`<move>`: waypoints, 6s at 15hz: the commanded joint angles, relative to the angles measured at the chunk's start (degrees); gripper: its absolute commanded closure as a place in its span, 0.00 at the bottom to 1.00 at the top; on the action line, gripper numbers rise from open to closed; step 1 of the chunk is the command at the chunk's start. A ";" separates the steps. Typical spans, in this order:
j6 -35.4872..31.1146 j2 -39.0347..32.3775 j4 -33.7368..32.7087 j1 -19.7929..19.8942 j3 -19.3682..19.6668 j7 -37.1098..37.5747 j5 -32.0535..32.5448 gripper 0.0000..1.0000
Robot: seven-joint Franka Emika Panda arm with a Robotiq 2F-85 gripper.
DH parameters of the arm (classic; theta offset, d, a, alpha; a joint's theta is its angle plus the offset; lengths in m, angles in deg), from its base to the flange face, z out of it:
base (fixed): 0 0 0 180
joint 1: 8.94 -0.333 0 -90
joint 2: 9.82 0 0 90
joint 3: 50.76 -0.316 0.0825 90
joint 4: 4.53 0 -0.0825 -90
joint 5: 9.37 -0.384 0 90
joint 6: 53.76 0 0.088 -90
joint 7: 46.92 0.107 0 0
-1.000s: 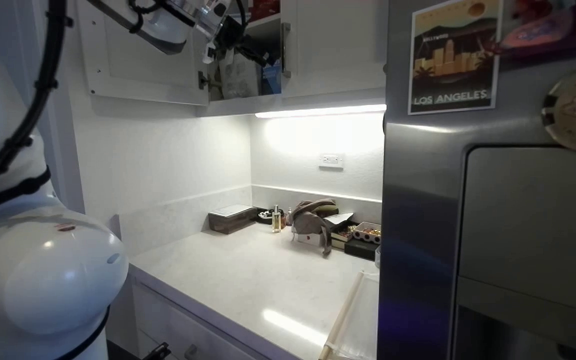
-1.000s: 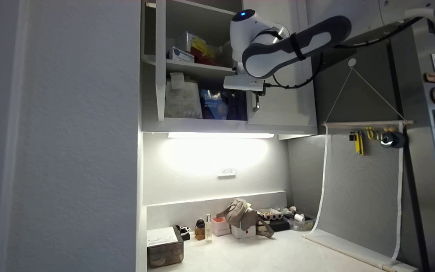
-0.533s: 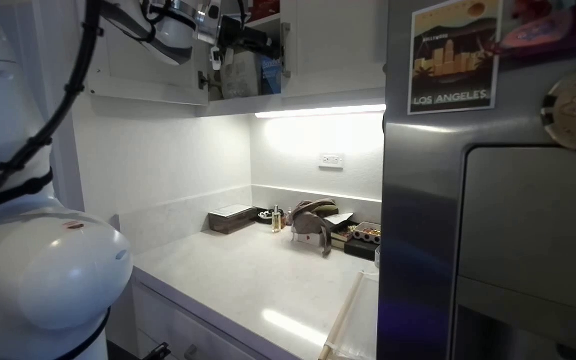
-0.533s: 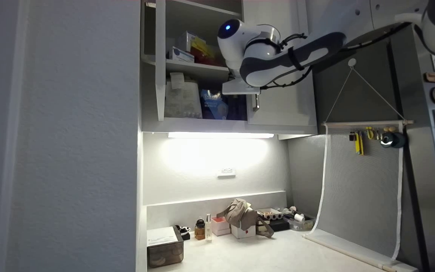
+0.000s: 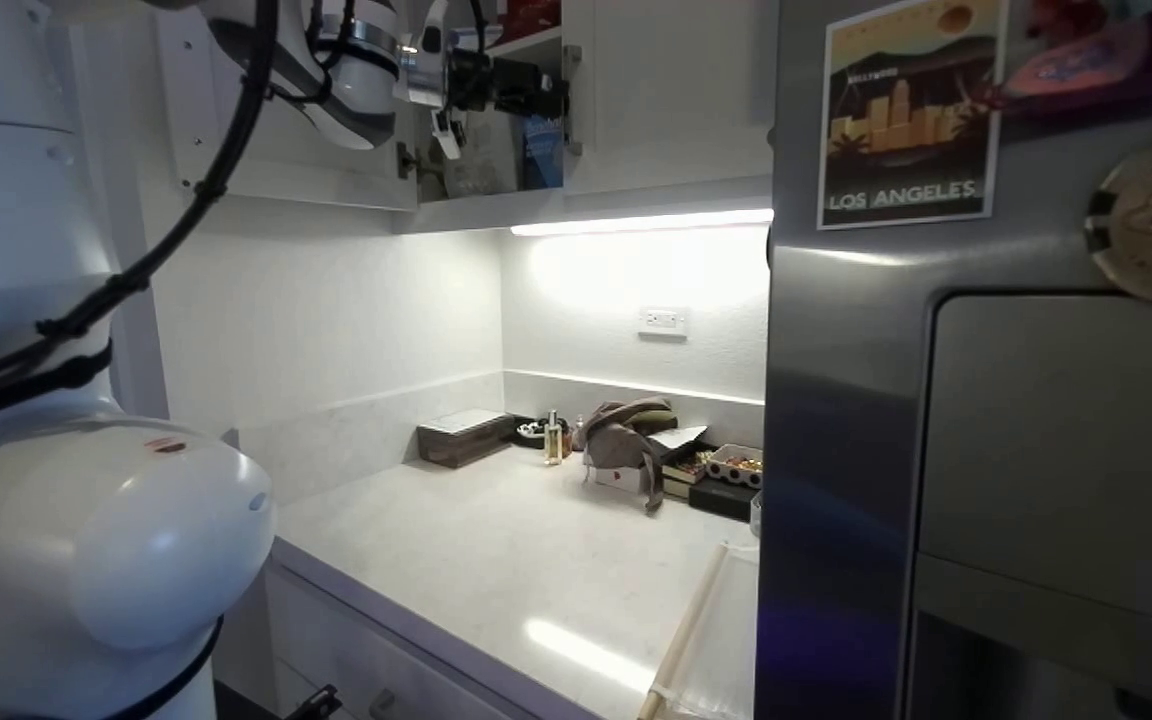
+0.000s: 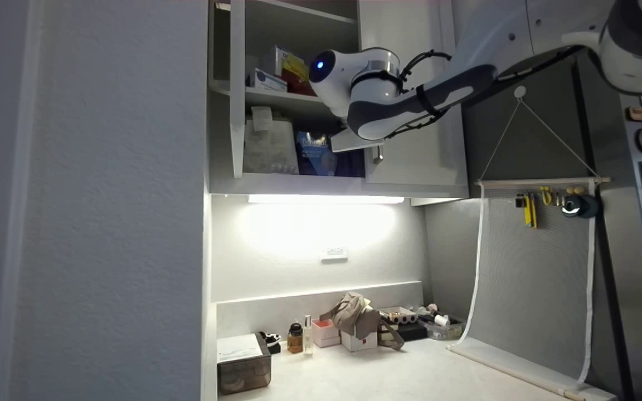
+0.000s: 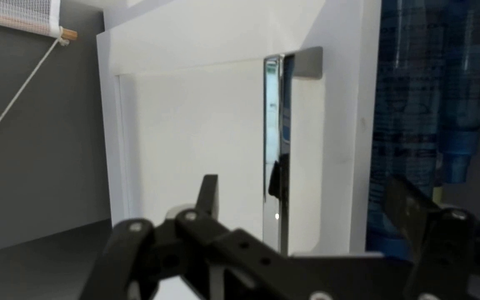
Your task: Open the right cupboard door, take the brown bottle out of the cupboard, and put it on the counter
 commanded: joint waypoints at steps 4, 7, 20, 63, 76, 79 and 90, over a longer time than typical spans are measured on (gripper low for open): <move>3.03 -2.57 -2.91 -2.73 3.02 -0.38 2.34 0.41; 2.48 -2.25 -2.99 -3.33 3.44 -0.46 2.03 0.60; 17.79 5.66 2.11 -3.25 4.25 -6.40 12.25 0.00; 47.59 13.17 -21.06 8.75 15.41 -39.79 -45.08 0.00; 56.01 8.94 -33.87 7.18 12.49 -46.90 -59.90 0.00; 59.07 6.12 -38.83 6.59 9.35 -48.57 -60.78 0.00; 61.69 -0.44 -48.04 2.06 5.39 -57.56 -66.11 0.00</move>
